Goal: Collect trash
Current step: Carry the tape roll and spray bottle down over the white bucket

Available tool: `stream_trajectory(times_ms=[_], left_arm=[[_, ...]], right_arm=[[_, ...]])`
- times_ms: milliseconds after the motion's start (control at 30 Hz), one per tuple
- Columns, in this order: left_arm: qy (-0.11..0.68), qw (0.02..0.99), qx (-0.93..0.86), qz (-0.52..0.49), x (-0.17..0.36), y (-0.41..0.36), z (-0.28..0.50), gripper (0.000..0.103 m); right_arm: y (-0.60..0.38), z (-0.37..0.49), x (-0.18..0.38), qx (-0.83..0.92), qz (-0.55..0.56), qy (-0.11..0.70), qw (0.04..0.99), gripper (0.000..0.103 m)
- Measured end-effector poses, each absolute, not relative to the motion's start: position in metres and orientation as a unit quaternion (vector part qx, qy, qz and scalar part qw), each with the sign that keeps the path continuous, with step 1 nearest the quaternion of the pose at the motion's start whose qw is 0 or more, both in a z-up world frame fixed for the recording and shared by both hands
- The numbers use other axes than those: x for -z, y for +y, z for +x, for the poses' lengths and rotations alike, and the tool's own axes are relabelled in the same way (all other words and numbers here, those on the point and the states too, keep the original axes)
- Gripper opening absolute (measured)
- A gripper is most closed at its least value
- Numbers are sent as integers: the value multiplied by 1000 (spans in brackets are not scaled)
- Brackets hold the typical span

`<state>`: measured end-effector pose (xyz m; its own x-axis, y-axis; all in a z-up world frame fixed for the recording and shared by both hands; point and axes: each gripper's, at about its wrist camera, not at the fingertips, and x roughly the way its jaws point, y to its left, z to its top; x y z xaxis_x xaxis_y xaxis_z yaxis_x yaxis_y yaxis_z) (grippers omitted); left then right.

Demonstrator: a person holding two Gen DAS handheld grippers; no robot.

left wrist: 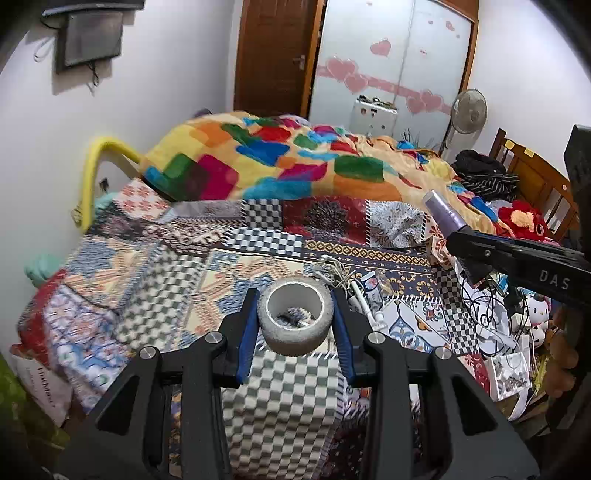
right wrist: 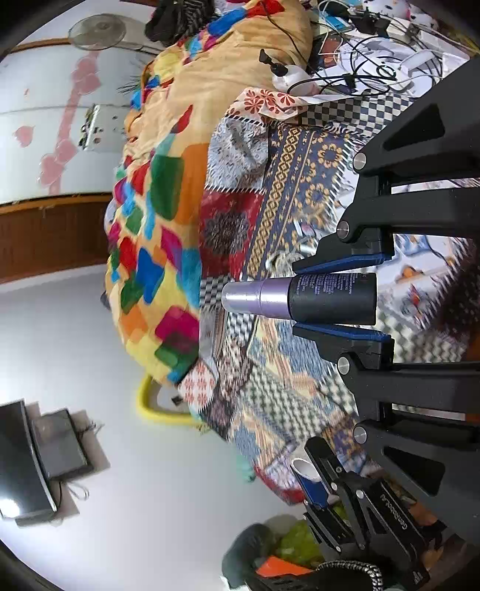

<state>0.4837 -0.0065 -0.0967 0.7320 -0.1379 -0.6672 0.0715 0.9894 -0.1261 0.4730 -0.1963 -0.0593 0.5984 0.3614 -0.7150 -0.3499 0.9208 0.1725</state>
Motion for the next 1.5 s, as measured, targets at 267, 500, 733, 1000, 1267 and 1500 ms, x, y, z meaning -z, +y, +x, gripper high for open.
stream_trajectory(times_ms=[267, 500, 733, 1000, 1267, 1500], left_arm=[[337, 939, 38, -50, 62, 19, 407, 37], [328, 943, 15, -60, 53, 53, 343, 37], [329, 942, -10, -69, 59, 95, 284, 37], [349, 931, -38, -103, 91, 150, 238, 37], [389, 910, -70, -125, 138, 187, 215, 37], [443, 877, -94, -157, 195, 216, 206, 37]], right_arm=[[-166, 411, 35, -236, -7, 385, 892, 24], [-132, 360, 28, -268, -20, 380, 885, 24], [-90, 318, 36, -300, -31, 388, 871, 24], [-35, 285, 66, -336, -62, 414, 844, 24], [21, 267, 113, -368, -98, 458, 803, 24], [60, 258, 166, -390, -128, 507, 758, 24]])
